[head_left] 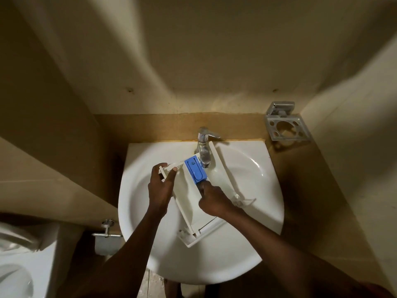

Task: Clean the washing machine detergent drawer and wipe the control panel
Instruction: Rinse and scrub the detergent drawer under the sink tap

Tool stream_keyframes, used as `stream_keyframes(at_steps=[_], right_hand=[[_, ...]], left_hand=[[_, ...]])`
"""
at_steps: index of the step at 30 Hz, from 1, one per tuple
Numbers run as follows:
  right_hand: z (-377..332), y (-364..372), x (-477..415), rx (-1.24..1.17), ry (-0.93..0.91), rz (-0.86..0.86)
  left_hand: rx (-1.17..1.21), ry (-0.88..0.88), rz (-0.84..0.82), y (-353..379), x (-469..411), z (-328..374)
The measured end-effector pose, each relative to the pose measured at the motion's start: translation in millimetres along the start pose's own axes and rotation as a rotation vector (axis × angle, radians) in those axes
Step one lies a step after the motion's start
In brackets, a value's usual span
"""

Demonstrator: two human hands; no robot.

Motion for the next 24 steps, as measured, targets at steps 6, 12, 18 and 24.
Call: stream_keyframes(at_steps=[6,12,18,24], right_hand=[[17,14,8,0.158,-0.031,-0.145],[-4,22,2,0.056,-0.063,-0.183],[43,-59,-11,-0.281,0.022,0.109],[22,-40,-28,-0.022,-0.031,0.051]], left_hand=[[-0.027,0.013,-0.015,-1,0,5],[-0.042,0.012,-0.020,-2,0,7],[-0.009,0.048,0.041,-11,1,14],[-0.029,0.132,0.105,-16,7,27]])
Point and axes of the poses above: each hand's wrist, its own x-axis away from the middle knuckle, its own y-axis out of the palm, z = x × y, the point moved 10 cm from there along -x, towards the middle knuckle, and after that the axes turned 5 degrees about -y, right-handed, at the moved point
